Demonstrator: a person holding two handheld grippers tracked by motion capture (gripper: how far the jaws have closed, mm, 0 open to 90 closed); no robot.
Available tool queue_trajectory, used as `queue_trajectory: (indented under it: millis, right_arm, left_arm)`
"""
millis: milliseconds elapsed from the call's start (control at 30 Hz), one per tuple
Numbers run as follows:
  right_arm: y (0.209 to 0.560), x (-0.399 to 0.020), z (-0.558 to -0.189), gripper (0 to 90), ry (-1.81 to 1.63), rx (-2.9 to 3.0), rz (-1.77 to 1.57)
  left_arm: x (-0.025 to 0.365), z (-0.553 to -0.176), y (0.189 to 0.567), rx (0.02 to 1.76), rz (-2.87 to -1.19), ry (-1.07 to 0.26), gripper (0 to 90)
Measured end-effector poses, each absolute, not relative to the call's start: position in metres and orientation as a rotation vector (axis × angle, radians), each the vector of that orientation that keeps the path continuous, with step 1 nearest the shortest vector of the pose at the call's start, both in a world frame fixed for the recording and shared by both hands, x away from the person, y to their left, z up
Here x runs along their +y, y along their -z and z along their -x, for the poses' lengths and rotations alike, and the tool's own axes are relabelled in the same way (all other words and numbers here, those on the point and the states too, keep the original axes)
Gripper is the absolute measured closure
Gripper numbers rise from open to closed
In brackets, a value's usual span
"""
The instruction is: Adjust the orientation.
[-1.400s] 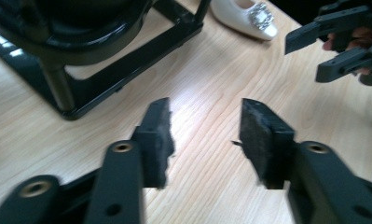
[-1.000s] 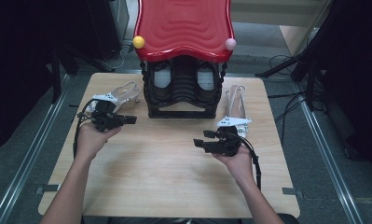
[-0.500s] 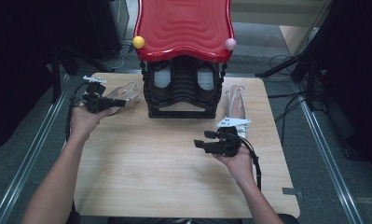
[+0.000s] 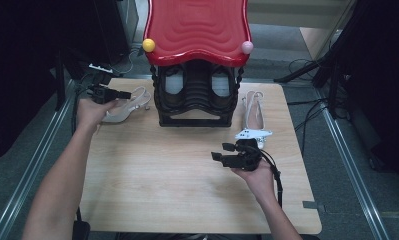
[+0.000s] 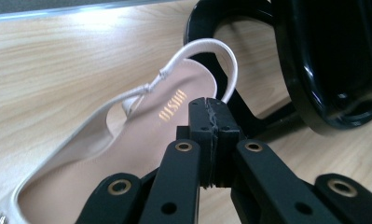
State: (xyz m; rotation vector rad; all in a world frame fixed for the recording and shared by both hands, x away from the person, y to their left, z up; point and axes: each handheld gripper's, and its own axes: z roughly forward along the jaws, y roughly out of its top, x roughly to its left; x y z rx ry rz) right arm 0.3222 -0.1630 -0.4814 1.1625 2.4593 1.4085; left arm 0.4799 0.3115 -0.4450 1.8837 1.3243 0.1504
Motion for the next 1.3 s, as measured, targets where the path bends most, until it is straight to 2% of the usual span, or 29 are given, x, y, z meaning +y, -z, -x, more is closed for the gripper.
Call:
queue_trajectory:
  millis: [300, 600, 800, 1300]
  right_arm:
    - [0.484, -0.180, -0.318, 38.7, -1.408, 2.430, -1.211]
    - [0.486, -0.183, -0.321, 38.7, -1.396, 2.423, -1.229]
    - [0.487, -0.181, -0.323, 38.7, -1.401, 2.424, -1.219]
    - [0.488, -0.174, -0.331, 38.7, -1.411, 2.434, -1.217]
  left_arm:
    - [0.306, -0.494, 0.472, 1.377, -1.895, -0.108, 90.0]
    - [0.297, -0.482, 0.467, 1.305, -1.949, -0.073, 90.0]
    - [0.300, -0.474, 0.474, 1.319, -1.918, -0.043, 90.0]
    - [0.301, -0.461, 0.476, 1.327, -1.994, -0.055, 90.0]
